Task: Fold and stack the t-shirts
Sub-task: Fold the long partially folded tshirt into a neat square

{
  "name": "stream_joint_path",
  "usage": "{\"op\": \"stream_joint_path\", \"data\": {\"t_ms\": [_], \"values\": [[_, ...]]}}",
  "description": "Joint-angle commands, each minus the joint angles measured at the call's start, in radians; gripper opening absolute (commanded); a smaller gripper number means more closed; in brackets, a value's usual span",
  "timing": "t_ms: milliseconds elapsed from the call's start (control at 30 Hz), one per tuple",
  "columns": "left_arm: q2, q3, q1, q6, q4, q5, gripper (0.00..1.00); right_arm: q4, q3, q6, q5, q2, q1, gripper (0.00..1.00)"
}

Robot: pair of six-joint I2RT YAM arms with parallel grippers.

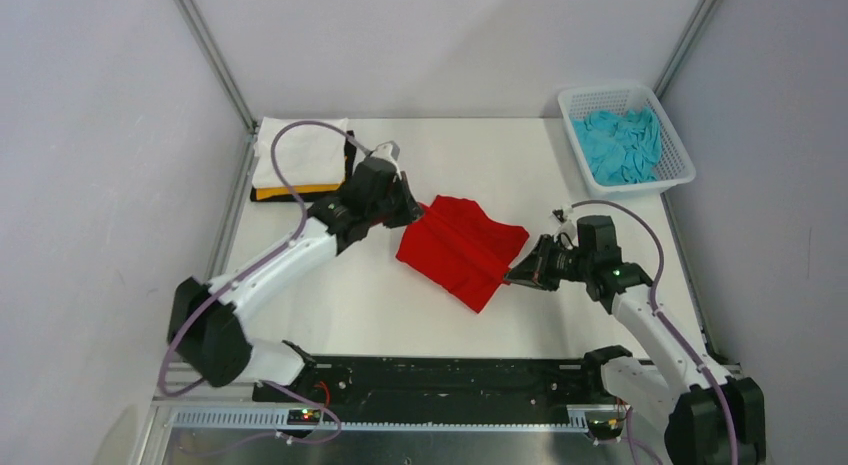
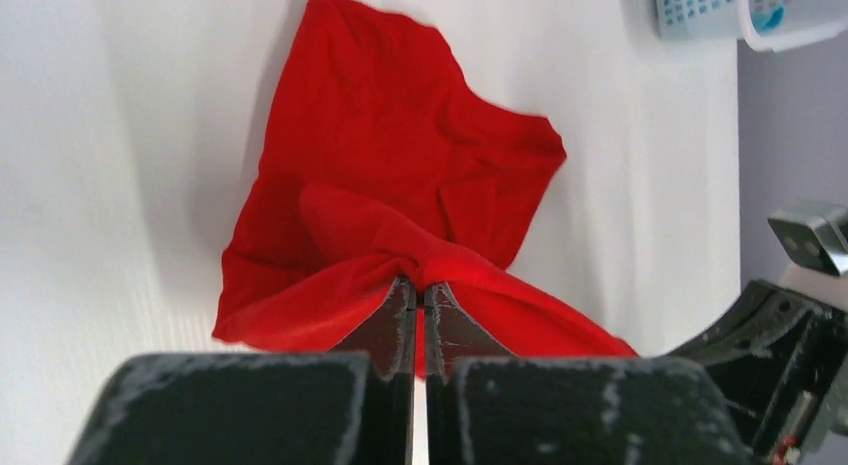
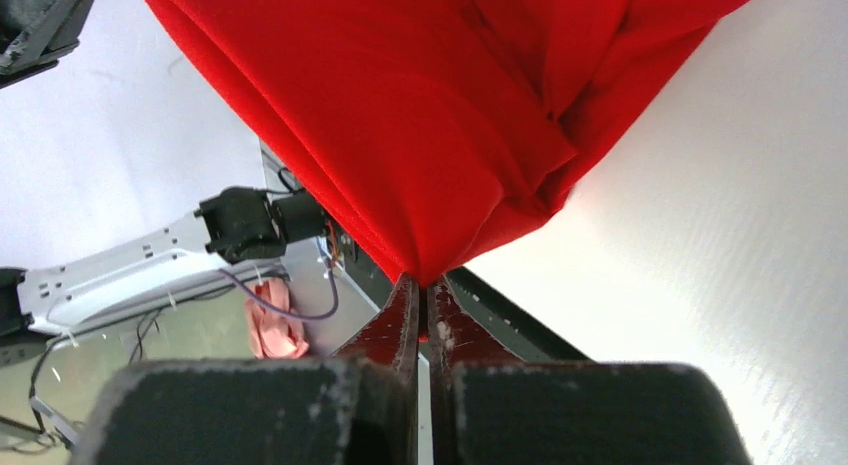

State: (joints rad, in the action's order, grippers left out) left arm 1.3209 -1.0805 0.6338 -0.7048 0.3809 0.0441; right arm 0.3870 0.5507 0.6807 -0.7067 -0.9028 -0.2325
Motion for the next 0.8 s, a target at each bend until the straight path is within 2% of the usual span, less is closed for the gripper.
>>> {"op": "stream_joint_path", "data": {"t_ms": [0, 200, 367, 533, 767], "values": [[0.163, -0.153, -0.083, 0.074, -0.049, 0.017, 0.00, -0.070, 0.057, 0.006, 0.054, -0.081, 0.036, 0.00], [0.362, -0.310, -0.128, 0.097, -0.048, -0.021, 0.00, -0.097, 0.151, -0.004, 0.190, -0.227, 0.086, 0.00], [0.491, -0.423, -0.139, 0.113, -0.048, -0.061, 0.00, -0.164, 0.186, 0.012, 0.190, -0.354, 0.112, 0.00], [0.604, -0.483, -0.145, 0.120, -0.047, -0.091, 0.00, -0.236, 0.194, 0.030, 0.234, -0.423, 0.121, 0.00], [0.737, -0.581, -0.152, 0.121, -0.045, -0.135, 0.00, -0.251, 0.213, 0.027, 0.309, -0.493, 0.139, 0.00]]}}
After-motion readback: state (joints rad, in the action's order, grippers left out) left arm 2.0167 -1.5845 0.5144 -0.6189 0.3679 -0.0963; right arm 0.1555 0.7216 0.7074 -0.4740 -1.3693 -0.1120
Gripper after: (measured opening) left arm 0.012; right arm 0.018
